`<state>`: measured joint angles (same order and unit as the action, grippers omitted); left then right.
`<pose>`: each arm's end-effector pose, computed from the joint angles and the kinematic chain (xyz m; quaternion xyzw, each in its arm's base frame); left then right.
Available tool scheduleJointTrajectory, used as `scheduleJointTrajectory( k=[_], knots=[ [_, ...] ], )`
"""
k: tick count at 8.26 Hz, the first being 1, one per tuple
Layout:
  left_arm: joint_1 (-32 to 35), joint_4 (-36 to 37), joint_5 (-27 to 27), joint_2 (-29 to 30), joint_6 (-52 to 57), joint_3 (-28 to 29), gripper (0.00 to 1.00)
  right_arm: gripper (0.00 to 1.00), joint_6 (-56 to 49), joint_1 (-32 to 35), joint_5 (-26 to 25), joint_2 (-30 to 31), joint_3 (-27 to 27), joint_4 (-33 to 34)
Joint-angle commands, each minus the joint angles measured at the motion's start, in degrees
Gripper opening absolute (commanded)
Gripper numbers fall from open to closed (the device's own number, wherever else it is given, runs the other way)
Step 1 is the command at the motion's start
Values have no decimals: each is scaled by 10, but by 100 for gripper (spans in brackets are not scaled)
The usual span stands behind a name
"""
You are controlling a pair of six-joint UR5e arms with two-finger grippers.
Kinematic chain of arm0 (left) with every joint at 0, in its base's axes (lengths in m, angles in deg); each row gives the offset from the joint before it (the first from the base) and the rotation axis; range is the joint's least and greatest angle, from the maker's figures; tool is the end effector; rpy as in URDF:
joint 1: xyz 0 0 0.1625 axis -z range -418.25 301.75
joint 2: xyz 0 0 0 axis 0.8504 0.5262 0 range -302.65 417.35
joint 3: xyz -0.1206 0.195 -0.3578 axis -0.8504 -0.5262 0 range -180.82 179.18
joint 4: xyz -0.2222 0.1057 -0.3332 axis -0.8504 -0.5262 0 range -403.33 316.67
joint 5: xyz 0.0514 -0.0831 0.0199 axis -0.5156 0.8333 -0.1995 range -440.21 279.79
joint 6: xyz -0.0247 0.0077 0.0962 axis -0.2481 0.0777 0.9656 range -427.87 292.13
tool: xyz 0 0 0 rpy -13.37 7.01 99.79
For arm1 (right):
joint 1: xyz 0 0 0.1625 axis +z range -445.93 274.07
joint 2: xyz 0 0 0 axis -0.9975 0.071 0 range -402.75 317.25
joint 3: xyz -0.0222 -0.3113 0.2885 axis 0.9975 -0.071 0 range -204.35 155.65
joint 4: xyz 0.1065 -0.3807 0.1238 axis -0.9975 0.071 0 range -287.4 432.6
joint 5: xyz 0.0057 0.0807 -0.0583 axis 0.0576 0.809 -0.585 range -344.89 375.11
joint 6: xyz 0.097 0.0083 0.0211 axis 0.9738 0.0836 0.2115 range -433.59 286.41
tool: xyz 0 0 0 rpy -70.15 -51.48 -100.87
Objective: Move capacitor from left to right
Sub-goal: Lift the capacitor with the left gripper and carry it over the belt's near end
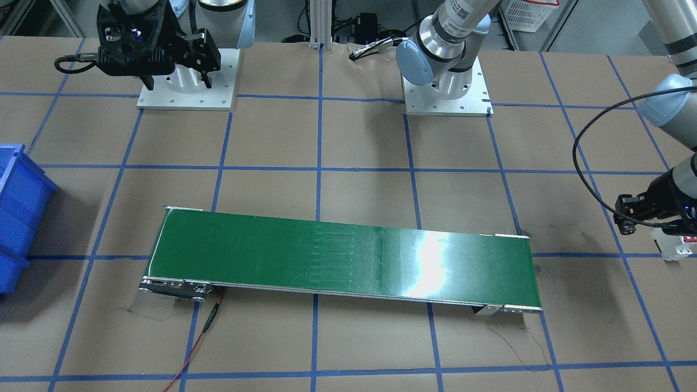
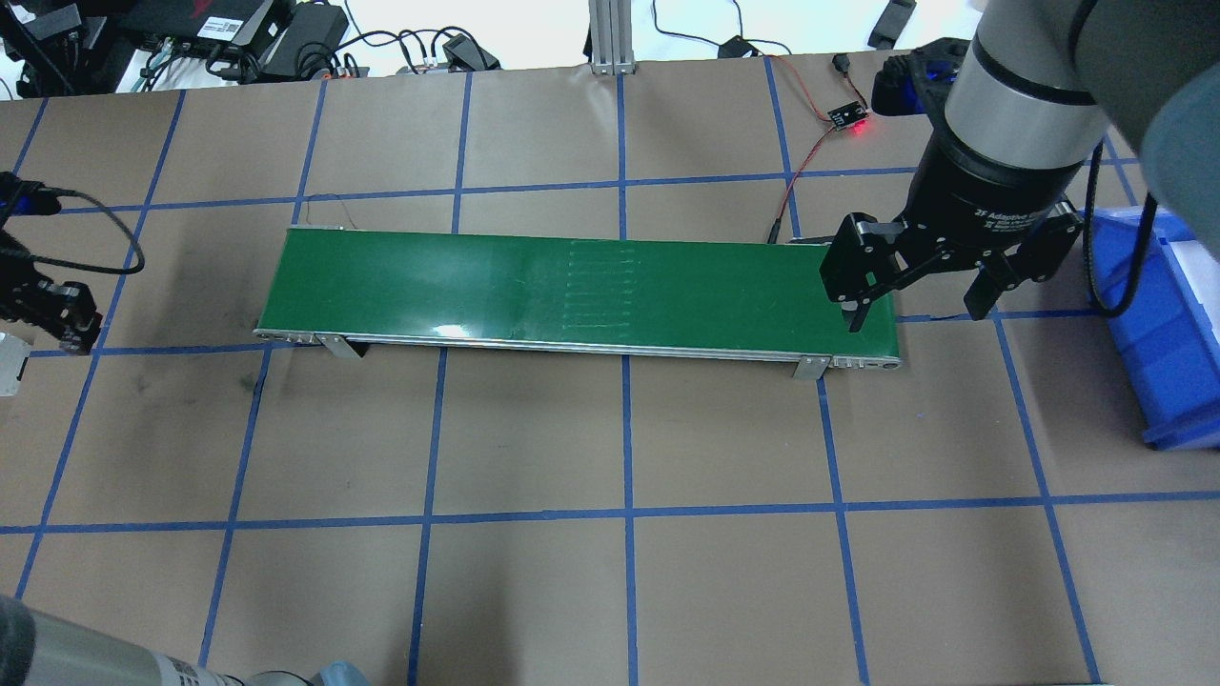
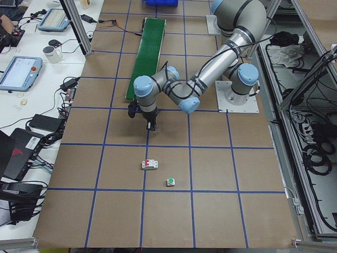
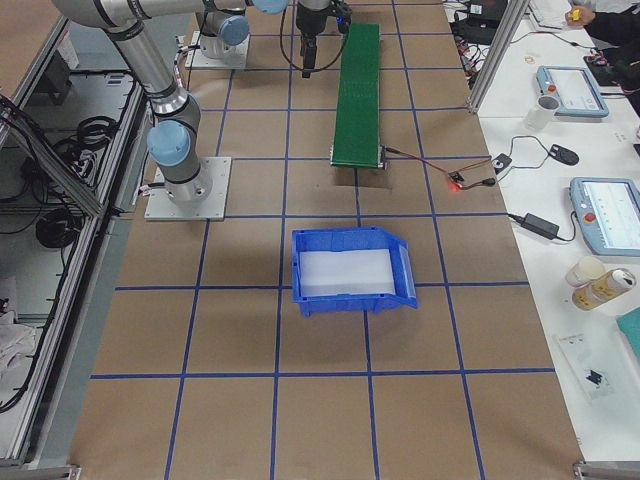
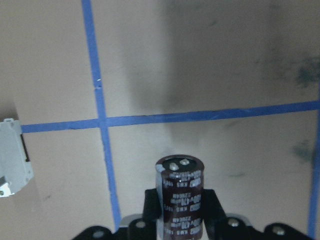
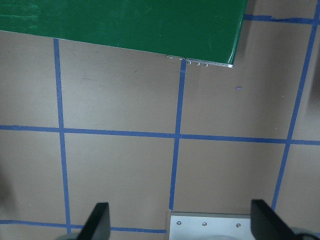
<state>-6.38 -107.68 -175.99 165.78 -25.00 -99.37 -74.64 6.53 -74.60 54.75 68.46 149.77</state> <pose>0.2619 -0.5334 0.2864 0.0420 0.9978 0.0415 0.0309 0.1516 -0.4139 0.5032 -0.0304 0.9970 0.0710 0.0016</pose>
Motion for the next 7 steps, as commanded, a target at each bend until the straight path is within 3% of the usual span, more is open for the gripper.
scheduleJointTrajectory(
  k=[1, 3, 4, 7],
  knots=[
    [130, -72, -4, -51, -161, 0, 0, 100, 0, 0, 0, 0, 0, 0],
    [222, -71, -22, -47, -268, 0, 0, 100, 0, -1, 0, 0, 0, 0],
    [244, -66, -19, -36, -271, -1, 0, 100, 0, -1, 0, 0, 0, 1],
    [251, -72, -17, 20, -235, 42, 0, 100, 0, -1, 0, -1, 0, 1]
  ],
)
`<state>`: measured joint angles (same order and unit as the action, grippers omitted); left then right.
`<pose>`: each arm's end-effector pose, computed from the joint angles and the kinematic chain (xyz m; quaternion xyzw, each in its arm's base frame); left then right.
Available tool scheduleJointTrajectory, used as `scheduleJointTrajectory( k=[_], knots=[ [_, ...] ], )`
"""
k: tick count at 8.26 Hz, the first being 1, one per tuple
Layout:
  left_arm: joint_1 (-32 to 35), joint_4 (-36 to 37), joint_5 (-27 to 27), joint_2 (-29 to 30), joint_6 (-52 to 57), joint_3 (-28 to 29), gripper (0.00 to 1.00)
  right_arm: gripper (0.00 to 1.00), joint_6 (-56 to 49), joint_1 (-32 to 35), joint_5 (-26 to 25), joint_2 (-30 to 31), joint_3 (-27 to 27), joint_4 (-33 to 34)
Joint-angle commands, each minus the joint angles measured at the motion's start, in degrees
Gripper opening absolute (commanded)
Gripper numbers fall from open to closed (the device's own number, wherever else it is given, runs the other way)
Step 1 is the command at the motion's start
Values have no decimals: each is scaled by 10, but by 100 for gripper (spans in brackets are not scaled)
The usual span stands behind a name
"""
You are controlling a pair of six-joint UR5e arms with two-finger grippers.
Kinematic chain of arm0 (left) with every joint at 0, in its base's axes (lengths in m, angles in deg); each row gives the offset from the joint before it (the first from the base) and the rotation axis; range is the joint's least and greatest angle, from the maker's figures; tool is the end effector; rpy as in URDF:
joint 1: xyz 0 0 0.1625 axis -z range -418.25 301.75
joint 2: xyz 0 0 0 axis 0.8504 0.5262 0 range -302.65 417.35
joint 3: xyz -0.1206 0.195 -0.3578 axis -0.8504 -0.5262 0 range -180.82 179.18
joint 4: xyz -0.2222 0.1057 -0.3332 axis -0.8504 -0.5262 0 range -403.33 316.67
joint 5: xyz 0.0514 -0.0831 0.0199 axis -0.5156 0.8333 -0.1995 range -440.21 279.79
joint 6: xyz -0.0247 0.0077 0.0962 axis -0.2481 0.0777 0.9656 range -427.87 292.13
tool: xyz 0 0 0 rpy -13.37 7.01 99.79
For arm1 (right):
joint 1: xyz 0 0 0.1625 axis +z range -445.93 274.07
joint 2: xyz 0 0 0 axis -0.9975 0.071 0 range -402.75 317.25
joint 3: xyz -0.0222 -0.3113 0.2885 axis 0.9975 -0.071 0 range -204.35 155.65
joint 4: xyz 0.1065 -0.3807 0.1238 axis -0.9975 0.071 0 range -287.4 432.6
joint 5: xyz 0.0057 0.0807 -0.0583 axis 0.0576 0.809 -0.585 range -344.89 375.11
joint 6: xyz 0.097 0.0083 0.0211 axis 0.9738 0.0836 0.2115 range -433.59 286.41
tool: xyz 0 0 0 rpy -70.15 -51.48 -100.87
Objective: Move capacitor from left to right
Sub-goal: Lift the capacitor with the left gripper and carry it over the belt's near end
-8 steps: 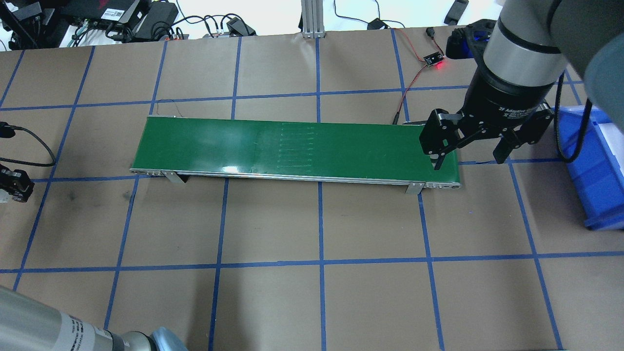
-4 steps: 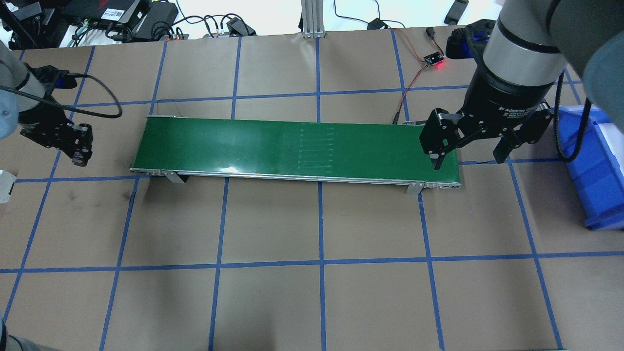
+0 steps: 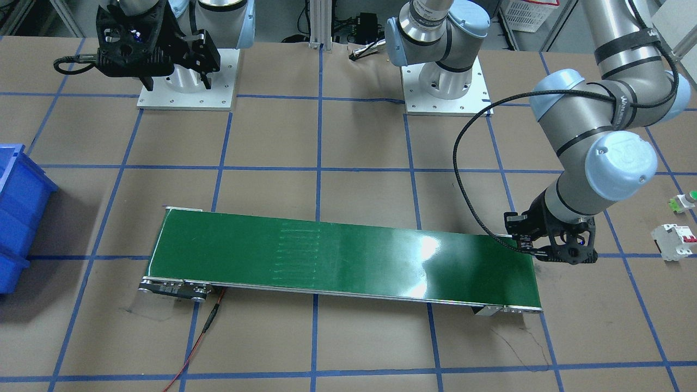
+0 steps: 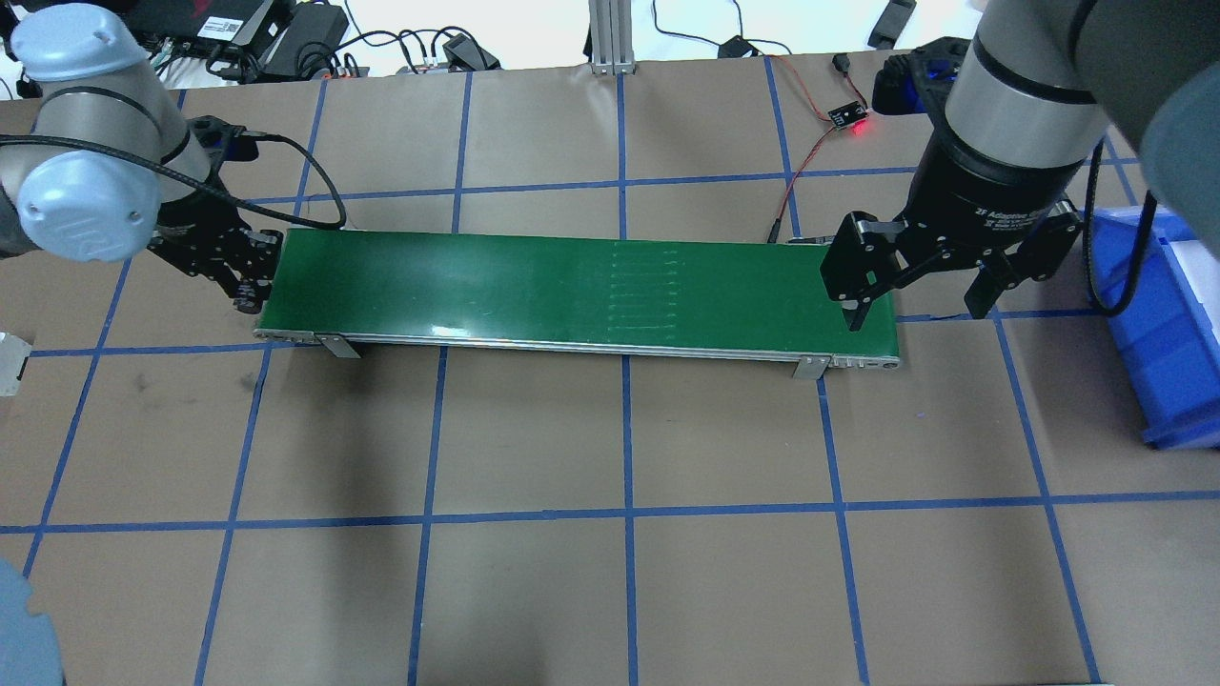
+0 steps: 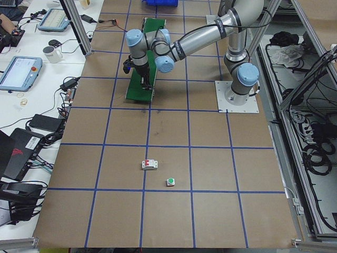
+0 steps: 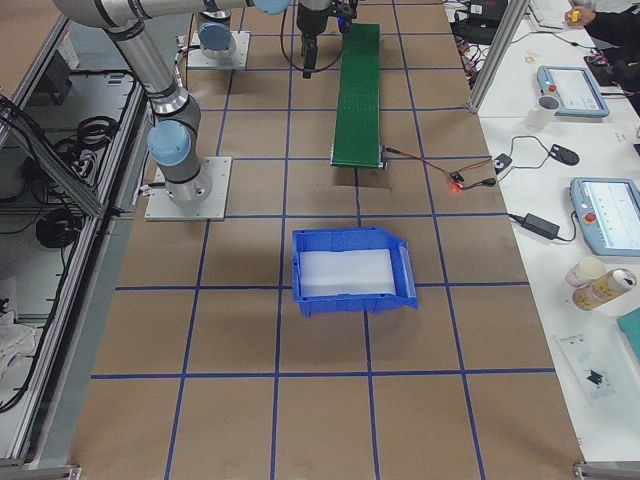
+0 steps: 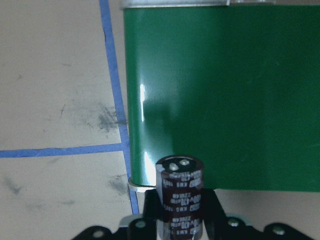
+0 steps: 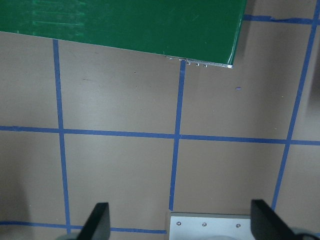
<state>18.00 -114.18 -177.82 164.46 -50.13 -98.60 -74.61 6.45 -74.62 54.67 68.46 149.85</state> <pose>0.0188 -0.5824 0.2954 0.0381 0.9958 0.0660 0.0503 0.1510 -0.4147 0.5027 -0.0295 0.9970 0.0710 0.0015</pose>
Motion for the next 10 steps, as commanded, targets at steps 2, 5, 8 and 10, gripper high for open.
scheduleJointTrajectory(
  k=[2, 5, 8, 10],
  knots=[
    [22, -11, 3, 47, 16, 50, 0, 100, 0, 0, 0, 0, 0, 0],
    [38, -6, 12, 51, 9, 50, 0, 100, 1, 0, 1, 0, 0, 0],
    [38, 4, 12, 58, 10, 51, 0, 100, 0, 0, 2, -2, 0, 10],
    [38, 16, 12, 59, 8, 50, 0, 100, 0, 0, 4, -9, -1, 2]
  ],
)
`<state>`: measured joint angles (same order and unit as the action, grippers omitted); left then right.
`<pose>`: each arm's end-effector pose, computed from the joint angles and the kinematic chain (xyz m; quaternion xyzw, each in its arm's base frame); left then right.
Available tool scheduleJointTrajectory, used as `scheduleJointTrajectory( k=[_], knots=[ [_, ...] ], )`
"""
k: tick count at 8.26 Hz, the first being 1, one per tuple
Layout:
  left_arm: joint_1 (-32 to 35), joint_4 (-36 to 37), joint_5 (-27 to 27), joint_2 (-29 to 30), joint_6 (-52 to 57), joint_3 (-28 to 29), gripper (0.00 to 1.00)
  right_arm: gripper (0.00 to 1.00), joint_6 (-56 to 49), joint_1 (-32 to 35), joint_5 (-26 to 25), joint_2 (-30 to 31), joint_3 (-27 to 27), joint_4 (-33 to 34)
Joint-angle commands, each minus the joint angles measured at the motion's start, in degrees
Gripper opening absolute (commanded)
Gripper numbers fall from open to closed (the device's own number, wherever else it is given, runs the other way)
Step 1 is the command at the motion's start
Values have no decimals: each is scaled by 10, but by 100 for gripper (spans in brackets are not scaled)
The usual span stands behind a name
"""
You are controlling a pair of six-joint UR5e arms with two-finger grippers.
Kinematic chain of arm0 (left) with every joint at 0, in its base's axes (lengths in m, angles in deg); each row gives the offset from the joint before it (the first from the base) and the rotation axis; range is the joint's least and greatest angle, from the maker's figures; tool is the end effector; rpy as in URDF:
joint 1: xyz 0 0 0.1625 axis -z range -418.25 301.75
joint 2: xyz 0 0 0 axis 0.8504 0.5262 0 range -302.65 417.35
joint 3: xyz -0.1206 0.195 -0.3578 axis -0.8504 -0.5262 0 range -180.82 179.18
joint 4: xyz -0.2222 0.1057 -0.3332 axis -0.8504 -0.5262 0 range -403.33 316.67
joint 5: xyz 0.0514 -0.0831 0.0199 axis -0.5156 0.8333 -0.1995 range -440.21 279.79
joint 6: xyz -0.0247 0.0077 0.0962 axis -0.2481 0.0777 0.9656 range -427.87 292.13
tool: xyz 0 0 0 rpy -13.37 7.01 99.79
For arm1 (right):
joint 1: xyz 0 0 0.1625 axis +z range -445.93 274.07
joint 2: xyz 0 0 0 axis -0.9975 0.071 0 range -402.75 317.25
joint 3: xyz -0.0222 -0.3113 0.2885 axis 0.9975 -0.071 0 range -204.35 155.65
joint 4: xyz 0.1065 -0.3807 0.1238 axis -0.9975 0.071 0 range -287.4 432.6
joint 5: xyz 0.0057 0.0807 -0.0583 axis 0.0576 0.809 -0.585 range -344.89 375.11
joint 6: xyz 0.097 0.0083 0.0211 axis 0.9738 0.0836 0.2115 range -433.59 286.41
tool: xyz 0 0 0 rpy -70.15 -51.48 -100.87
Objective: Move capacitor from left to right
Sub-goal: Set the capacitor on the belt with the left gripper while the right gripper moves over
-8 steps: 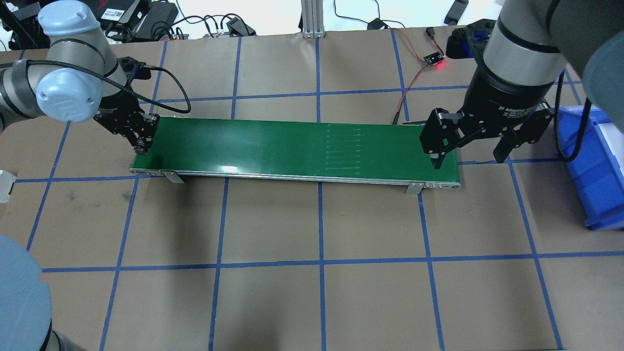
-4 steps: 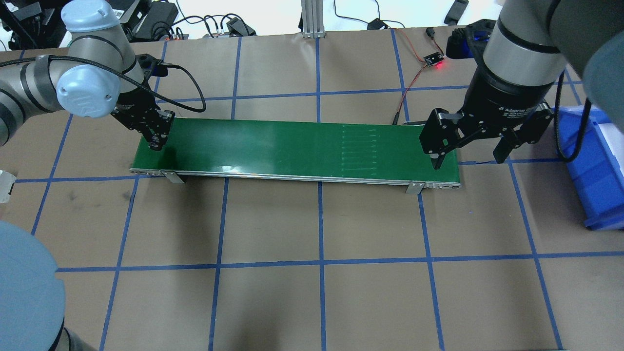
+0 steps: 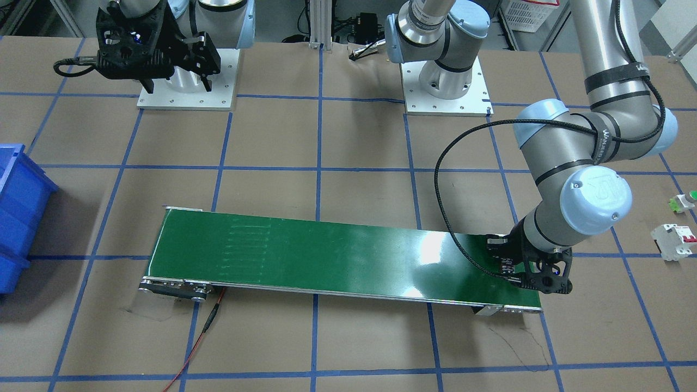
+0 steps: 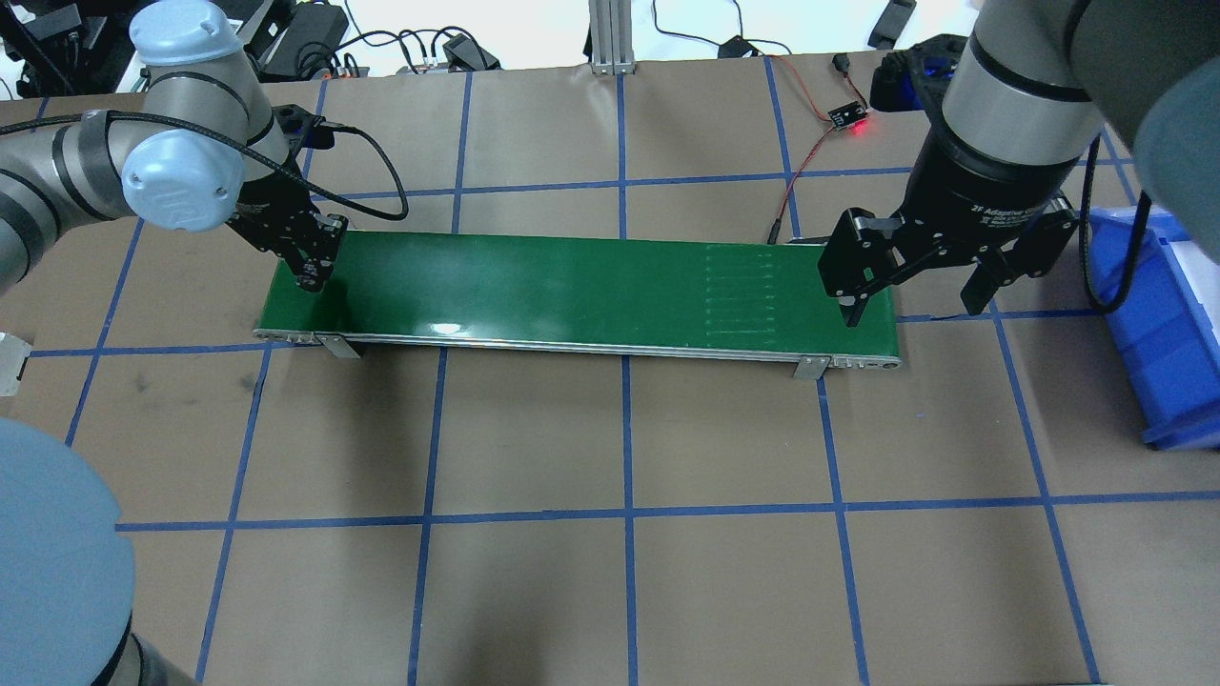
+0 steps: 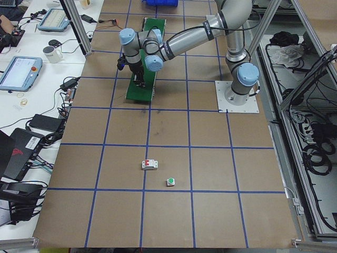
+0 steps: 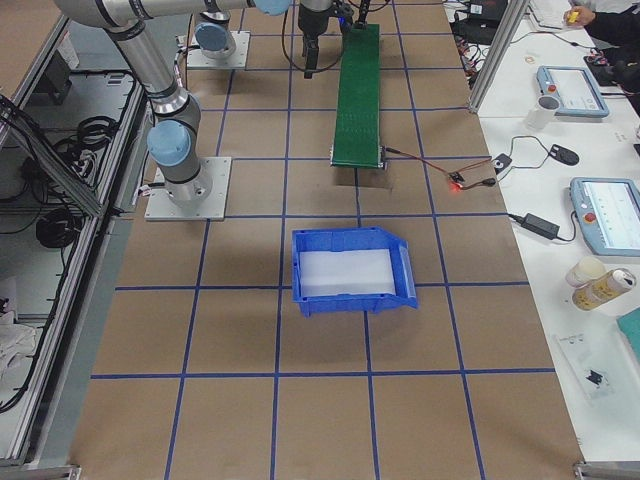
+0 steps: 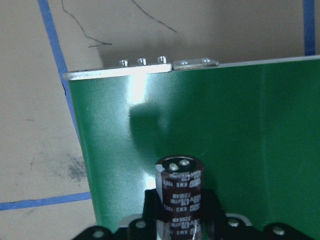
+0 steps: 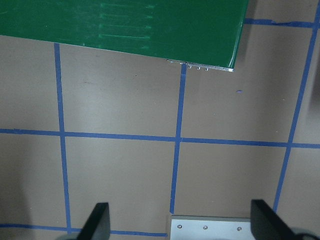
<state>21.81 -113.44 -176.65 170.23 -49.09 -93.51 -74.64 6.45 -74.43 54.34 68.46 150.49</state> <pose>-0.0153 -0.6204 0.2764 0.0797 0.9940 0.0618 0.0421 0.1514 -0.4179 0.5012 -0.0296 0.9972 0.0683 0.0032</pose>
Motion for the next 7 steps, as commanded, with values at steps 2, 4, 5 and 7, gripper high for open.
scheduleJointTrajectory(
  k=[2, 4, 5, 7],
  knots=[
    [0, 68, 1, 15, 2, -1, 21, 100, 0, 0, -1, -14, -5, 0],
    [1, 75, 2, 14, -6, -3, 31, 100, 5, 0, 3, -37, -5, 5],
    [2, 75, 8, 13, -12, -4, 52, 100, 6, 0, 4, -53, -5, 38],
    [4, 74, 30, 3, -44, -7, 90, 100, 5, 0, 4, -105, 0, 169]
  ],
)
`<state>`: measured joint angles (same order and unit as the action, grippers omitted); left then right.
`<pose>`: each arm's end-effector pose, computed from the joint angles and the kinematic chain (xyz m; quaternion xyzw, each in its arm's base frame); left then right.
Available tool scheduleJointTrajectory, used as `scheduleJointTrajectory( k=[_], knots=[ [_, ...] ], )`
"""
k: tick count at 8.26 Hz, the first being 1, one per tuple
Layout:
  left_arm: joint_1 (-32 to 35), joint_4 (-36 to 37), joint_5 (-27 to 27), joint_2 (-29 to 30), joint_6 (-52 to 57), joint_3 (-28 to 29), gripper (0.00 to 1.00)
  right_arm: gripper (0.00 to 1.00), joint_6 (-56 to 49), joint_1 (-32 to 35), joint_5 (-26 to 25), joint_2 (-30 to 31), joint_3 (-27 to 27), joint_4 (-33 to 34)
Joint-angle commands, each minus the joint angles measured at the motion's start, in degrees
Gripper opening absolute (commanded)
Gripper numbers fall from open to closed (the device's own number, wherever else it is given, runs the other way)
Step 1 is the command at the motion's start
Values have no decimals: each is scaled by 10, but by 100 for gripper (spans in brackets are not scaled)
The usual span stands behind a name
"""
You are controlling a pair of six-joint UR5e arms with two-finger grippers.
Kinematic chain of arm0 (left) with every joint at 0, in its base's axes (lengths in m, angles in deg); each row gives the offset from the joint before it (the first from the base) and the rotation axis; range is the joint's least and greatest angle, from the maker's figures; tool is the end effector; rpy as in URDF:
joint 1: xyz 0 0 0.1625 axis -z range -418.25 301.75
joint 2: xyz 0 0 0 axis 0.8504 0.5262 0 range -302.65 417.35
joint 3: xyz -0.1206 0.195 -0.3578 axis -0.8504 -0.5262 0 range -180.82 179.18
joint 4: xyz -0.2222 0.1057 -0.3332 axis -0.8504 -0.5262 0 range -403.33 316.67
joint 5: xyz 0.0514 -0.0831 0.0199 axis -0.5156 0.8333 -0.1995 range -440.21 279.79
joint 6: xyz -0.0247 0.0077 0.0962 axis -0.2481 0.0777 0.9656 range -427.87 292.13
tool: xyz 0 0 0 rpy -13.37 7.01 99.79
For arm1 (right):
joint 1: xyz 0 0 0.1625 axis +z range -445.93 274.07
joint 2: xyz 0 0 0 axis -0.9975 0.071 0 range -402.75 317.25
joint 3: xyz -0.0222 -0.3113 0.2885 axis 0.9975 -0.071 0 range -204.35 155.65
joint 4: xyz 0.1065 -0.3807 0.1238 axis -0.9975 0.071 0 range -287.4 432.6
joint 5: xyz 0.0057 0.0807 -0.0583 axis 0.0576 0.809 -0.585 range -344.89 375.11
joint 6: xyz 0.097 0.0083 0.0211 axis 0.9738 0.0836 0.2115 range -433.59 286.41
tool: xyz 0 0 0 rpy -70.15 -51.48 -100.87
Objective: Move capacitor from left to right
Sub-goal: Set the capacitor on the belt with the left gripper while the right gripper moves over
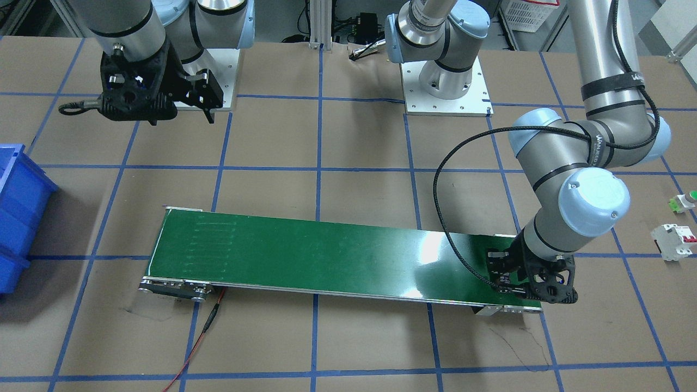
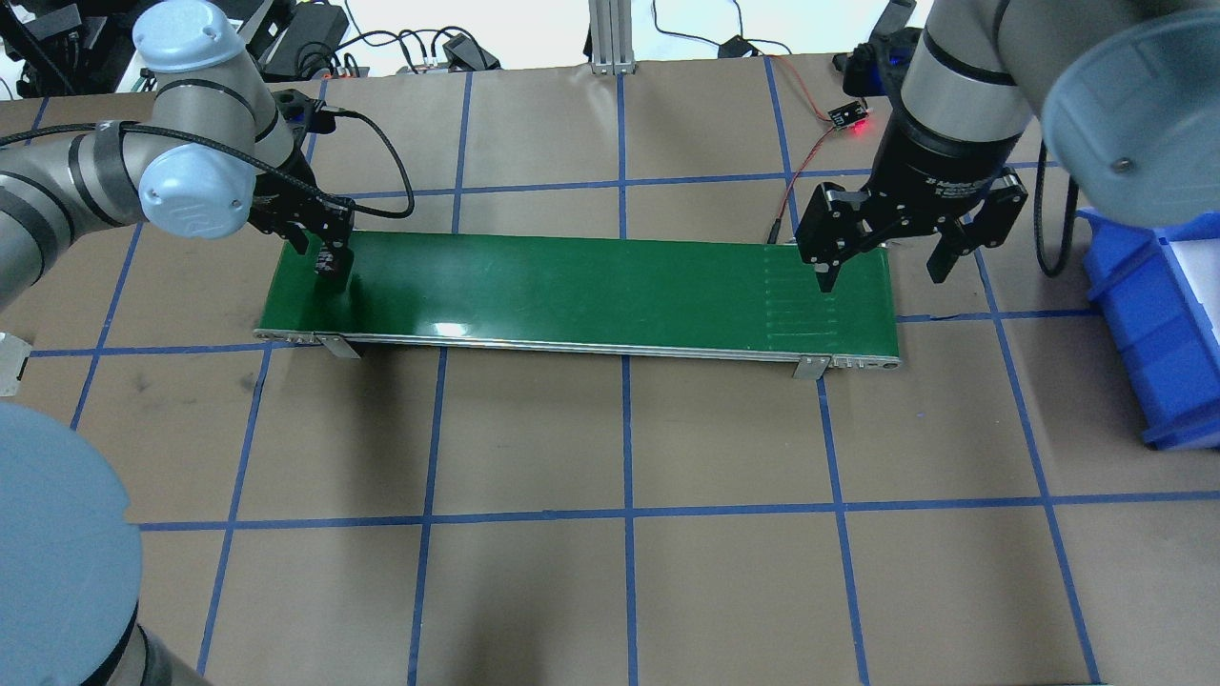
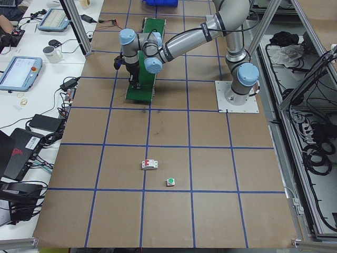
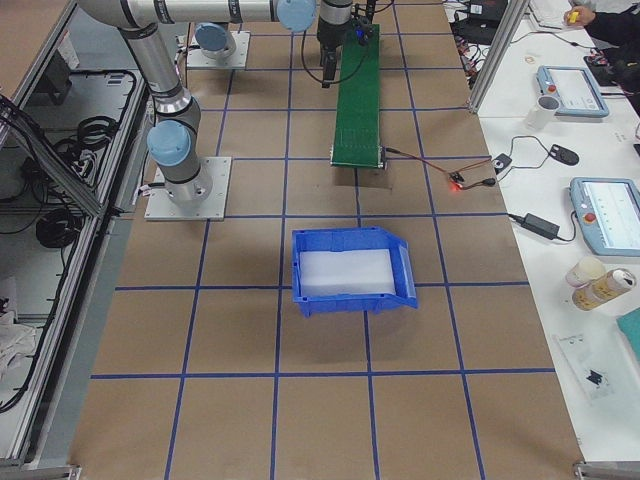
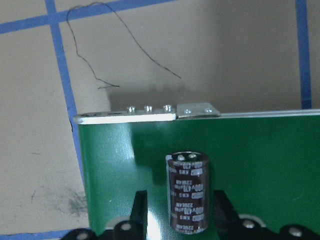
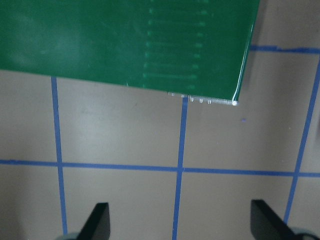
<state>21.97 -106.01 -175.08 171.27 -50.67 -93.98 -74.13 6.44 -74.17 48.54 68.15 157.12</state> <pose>-0.0174 -0.6339 0.2736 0.0646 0.9970 0.0078 0.0419 0.1537 -0.4640 0.4685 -0.0250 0.9980 0.0585 0.0053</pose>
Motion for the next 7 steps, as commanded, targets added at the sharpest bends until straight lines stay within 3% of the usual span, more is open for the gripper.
scheduleJointTrajectory(
  k=[1, 3, 5, 7],
  knots=[
    [4, 0, 16, -12, -37, -2, 100, 100, 0, 0, 0, -65, 3, 136],
    [6, -37, 9, -33, -40, 1, 100, 100, 0, -2, 2, -97, 3, 189],
    [27, -145, 6, -84, -102, 5, 100, 100, -1, -11, -2, -140, 35, 218],
    [73, -166, -44, -140, -111, 6, 100, 100, -6, -23, 10, -148, 72, 294]
  ],
)
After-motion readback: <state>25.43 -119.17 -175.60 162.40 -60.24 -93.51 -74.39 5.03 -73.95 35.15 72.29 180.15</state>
